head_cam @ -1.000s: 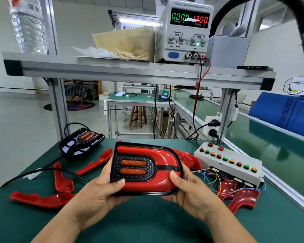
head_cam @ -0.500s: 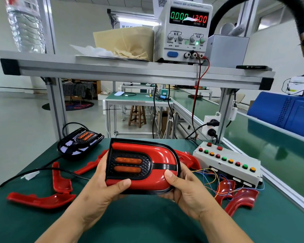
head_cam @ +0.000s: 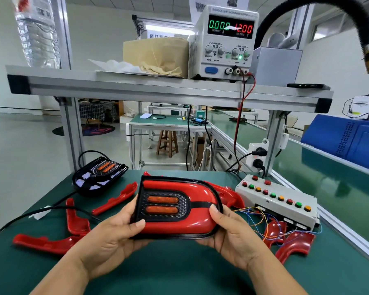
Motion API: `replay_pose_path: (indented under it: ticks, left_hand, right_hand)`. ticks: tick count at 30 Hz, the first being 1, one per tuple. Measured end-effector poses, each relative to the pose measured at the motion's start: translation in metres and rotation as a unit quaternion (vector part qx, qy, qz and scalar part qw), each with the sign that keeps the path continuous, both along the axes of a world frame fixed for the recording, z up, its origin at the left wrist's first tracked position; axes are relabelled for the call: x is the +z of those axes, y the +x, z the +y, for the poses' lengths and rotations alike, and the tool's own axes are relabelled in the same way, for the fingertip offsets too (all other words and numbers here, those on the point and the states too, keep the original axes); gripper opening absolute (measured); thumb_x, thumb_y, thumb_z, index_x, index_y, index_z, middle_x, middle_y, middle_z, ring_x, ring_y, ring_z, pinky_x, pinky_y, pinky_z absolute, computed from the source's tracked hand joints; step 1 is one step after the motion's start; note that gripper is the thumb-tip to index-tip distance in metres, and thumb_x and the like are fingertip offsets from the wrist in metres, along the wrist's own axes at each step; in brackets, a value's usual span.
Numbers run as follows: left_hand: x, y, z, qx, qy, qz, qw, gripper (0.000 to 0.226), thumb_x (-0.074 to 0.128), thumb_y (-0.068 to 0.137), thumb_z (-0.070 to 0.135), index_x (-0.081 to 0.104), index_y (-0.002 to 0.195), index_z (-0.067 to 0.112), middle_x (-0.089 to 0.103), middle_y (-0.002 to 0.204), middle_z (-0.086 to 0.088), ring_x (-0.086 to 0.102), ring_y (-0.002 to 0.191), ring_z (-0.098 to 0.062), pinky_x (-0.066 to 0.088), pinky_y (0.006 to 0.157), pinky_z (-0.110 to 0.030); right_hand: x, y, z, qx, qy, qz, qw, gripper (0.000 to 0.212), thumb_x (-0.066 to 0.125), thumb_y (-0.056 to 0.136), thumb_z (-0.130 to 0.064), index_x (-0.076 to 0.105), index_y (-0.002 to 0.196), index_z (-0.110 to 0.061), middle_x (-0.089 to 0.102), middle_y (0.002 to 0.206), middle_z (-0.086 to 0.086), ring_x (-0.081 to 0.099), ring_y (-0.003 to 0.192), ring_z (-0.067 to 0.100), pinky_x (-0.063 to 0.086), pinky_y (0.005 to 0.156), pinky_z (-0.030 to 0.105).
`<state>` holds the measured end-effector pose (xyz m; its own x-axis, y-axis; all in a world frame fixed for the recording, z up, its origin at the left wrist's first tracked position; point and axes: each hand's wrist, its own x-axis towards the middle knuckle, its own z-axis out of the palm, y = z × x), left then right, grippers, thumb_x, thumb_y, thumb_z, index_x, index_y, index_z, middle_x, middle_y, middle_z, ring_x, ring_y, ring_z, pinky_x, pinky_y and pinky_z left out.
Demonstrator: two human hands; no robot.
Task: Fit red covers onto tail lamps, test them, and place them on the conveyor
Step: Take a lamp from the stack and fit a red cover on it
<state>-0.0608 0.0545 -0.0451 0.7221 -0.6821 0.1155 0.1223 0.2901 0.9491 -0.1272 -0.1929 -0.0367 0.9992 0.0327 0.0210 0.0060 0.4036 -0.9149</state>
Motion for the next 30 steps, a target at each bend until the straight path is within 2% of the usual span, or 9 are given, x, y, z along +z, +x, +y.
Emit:
replay_pose_path:
  ticks: [3, 6, 10, 13, 17, 21, 26, 30]
  left_hand:
    - [0.000, 0.001, -0.001, 0.023, 0.021, -0.009, 0.999, 0.062, 0.053, 0.088, 0.002, 0.045, 0.142, 0.031, 0.061, 0.136, -0.003, 0.061, 0.122, -0.025, 0.057, 0.091, -0.036]
    - [0.001, 0.000, -0.003, 0.031, 0.049, -0.013, 0.998, 0.061, 0.056, 0.086, 0.004, 0.047, 0.140, 0.033, 0.062, 0.136, 0.000, 0.060, 0.124, -0.024, 0.047, 0.104, -0.042]
    - [0.003, 0.003, 0.002, 0.055, 0.052, -0.003, 0.997, 0.060, 0.059, 0.086, 0.003, 0.050, 0.139, 0.028, 0.061, 0.137, -0.002, 0.058, 0.125, -0.024, 0.045, 0.105, -0.040]
    - [0.002, 0.005, 0.003, 0.048, 0.056, 0.015, 0.997, 0.058, 0.062, 0.086, 0.005, 0.053, 0.138, 0.028, 0.062, 0.136, -0.002, 0.059, 0.125, -0.024, 0.043, 0.108, -0.043]
    - [-0.001, 0.002, 0.005, 0.029, 0.086, 0.039, 0.995, 0.052, 0.069, 0.083, 0.010, 0.061, 0.131, 0.029, 0.065, 0.132, -0.001, 0.062, 0.120, -0.022, 0.050, 0.101, -0.038]
    - [0.002, -0.002, 0.010, 0.039, 0.093, 0.033, 0.994, 0.048, 0.071, 0.081, 0.011, 0.067, 0.124, 0.032, 0.067, 0.129, 0.000, 0.065, 0.116, -0.020, 0.055, 0.091, -0.033]
    - [0.001, -0.005, 0.004, 0.055, 0.086, 0.040, 0.994, 0.055, 0.064, 0.083, 0.005, 0.057, 0.134, 0.025, 0.066, 0.129, -0.004, 0.066, 0.112, -0.023, 0.055, 0.088, -0.039]
    - [0.000, -0.012, -0.015, 0.077, 0.072, 0.018, 0.994, 0.059, 0.066, 0.082, 0.013, 0.052, 0.133, 0.037, 0.067, 0.127, -0.002, 0.067, 0.113, -0.023, 0.057, 0.083, -0.038]
  right_hand:
    - [0.000, 0.001, -0.003, -0.009, -0.004, 0.009, 1.000, 0.037, 0.062, 0.080, -0.018, 0.061, 0.115, -0.008, 0.070, 0.097, 0.022, 0.069, 0.075, 0.032, 0.060, 0.062, 0.040]
    - [0.000, 0.002, -0.006, -0.014, 0.001, 0.015, 1.000, 0.036, 0.064, 0.078, -0.017, 0.062, 0.113, -0.009, 0.071, 0.092, 0.022, 0.070, 0.069, 0.031, 0.059, 0.055, 0.037]
    - [-0.001, 0.004, -0.004, -0.020, 0.019, 0.015, 0.999, 0.029, 0.065, 0.077, -0.017, 0.067, 0.105, -0.012, 0.072, 0.095, 0.023, 0.072, 0.069, 0.033, 0.059, 0.053, 0.037]
    - [0.000, 0.003, -0.005, -0.021, 0.002, 0.024, 0.999, 0.035, 0.066, 0.077, -0.022, 0.064, 0.110, -0.010, 0.072, 0.094, 0.022, 0.071, 0.069, 0.033, 0.059, 0.055, 0.038]
    - [0.002, 0.002, -0.010, -0.017, -0.055, 0.068, 0.996, 0.048, 0.059, 0.084, -0.042, 0.061, 0.116, -0.005, 0.071, 0.090, 0.019, 0.069, 0.068, 0.028, 0.060, 0.058, 0.035]
    - [0.004, 0.002, -0.006, -0.027, -0.060, 0.077, 0.995, 0.054, 0.064, 0.079, -0.037, 0.058, 0.117, 0.000, 0.070, 0.091, 0.023, 0.069, 0.069, 0.032, 0.060, 0.056, 0.037]
    - [0.004, -0.001, -0.002, -0.033, -0.070, 0.064, 0.995, 0.053, 0.065, 0.077, -0.037, 0.058, 0.117, -0.002, 0.070, 0.083, 0.016, 0.067, 0.068, 0.028, 0.058, 0.058, 0.036]
    - [0.001, -0.002, -0.001, -0.019, -0.067, 0.055, 0.996, 0.049, 0.066, 0.076, -0.031, 0.056, 0.117, -0.006, 0.069, 0.086, 0.015, 0.065, 0.073, 0.027, 0.056, 0.062, 0.035]
